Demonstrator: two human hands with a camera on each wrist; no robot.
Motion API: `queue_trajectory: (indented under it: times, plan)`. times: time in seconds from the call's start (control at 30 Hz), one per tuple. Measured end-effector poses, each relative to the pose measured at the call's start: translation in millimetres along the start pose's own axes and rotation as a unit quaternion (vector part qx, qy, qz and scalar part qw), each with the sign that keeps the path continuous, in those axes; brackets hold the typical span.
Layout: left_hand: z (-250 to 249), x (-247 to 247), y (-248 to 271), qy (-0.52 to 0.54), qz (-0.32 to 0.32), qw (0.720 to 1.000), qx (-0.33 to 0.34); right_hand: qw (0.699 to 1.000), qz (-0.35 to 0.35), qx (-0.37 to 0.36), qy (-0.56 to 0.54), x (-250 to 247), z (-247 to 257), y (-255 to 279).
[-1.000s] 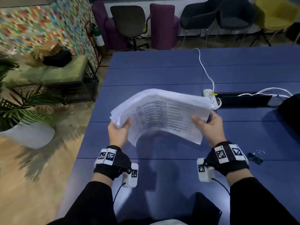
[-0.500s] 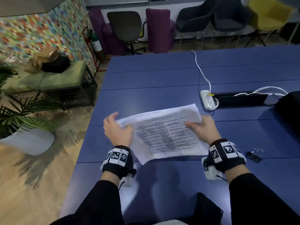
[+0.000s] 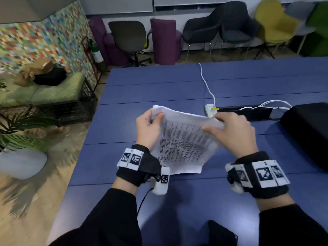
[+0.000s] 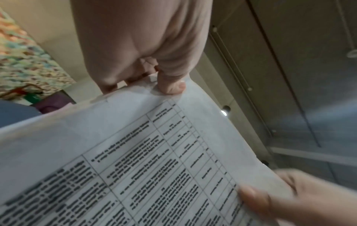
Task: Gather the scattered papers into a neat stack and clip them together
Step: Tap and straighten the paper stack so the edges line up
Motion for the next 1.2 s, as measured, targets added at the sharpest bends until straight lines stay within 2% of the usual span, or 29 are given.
queue_trajectory:
  times: [0.07, 0.1, 0.17, 0.2, 0.27, 0.33, 0.4, 0.47, 0.53, 0.63, 0.77, 0.83, 0.9, 1.03, 1.13, 1.2]
  plan:
    - [9.3, -7.2, -2.7, 0.04, -0.018, 0.999, -0.021, 0.987, 0.018, -0.008, -0.161, 3.5, -28.9, -8.2]
    - [12.3, -7.1, -2.6, 0.054, -0.023, 0.998, -0.029, 0.959, 0.03, -0.007, -0.282, 10.0, -39.0, -11.0]
    - [18.9, -0.4, 1.2, 0.076, -0.027, 0.995, -0.051, 0.874, 0.077, 0.035, -0.478, 36.8, -50.8, -12.3]
    - [21.8, 4.6, 3.5, 0.088, -0.026, 0.994, -0.062, 0.842, 0.103, 0.057, -0.526, 52.0, -52.2, -11.0]
    - [25.2, 10.9, 4.0, 0.097, -0.02, 0.993, -0.07, 0.822, 0.125, 0.08, -0.55, 70.3, -50.9, -9.5]
    - [22.9, 12.5, -2.6, 0.091, -0.001, 0.994, -0.053, 0.824, 0.091, 0.08, -0.554, 63.9, -50.3, -15.8]
    - [13.5, 14.9, -9.4, 0.123, 0.032, 0.992, -0.025, 0.835, 0.033, 0.045, -0.548, 44.5, -51.0, -26.1]
    - [6.7, 19.7, -9.4, 0.154, 0.048, 0.987, 0.001, 0.84, 0.007, 0.002, -0.542, 30.8, -48.5, -30.5]
    - [12.9, 25.5, -1.7, 0.109, 0.032, 0.993, 0.009, 0.85, 0.025, -0.011, -0.526, 38.2, -49.5, -28.9]
    - [41.7, 35.0, 8.0, 0.062, 0.003, 0.998, -0.023, 0.861, 0.084, 0.013, -0.501, 71.5, -54.5, -22.3]
    - [41.9, 34.5, -0.7, 0.024, -0.018, 0.999, -0.029, 0.868, 0.062, 0.033, -0.492, 75.9, -60.5, -33.5]
    - [30.9, 34.0, -6.8, 0.007, -0.005, 1.0, -0.019, 0.861, 0.053, 0.047, -0.504, 68.0, -64.9, -41.5]
    - [24.5, 37.5, -11.9, -0.003, 0.026, 0.999, -0.021, 0.858, 0.054, 0.029, -0.51, 59.0, -66.1, -47.6]
    - [54.8, 49.0, -9.9, -0.062, 0.069, 0.991, -0.092, 0.857, 0.058, 0.027, -0.511, 70.6, -84.1, -46.9]
    - [114.0, 58.6, 14.5, -0.048, 0.065, 0.974, -0.214, 0.892, 0.041, -0.003, -0.45, 94.6, -103.9, -34.6]
    - [156.4, 64.6, 37.5, -0.045, 0.059, 0.954, -0.291, 0.917, 0.05, 0.008, -0.396, 117.7, -122.3, -23.0]
Point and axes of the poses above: each hand's wrist, its own y-axis away from the middle knuckle, its own x-axis out of the palm, z = x × y, the point moved 10 cm from there along -y, towards the middle knuckle, and after that the axes turned 4 degrees about -y, right-handed, at the moved point
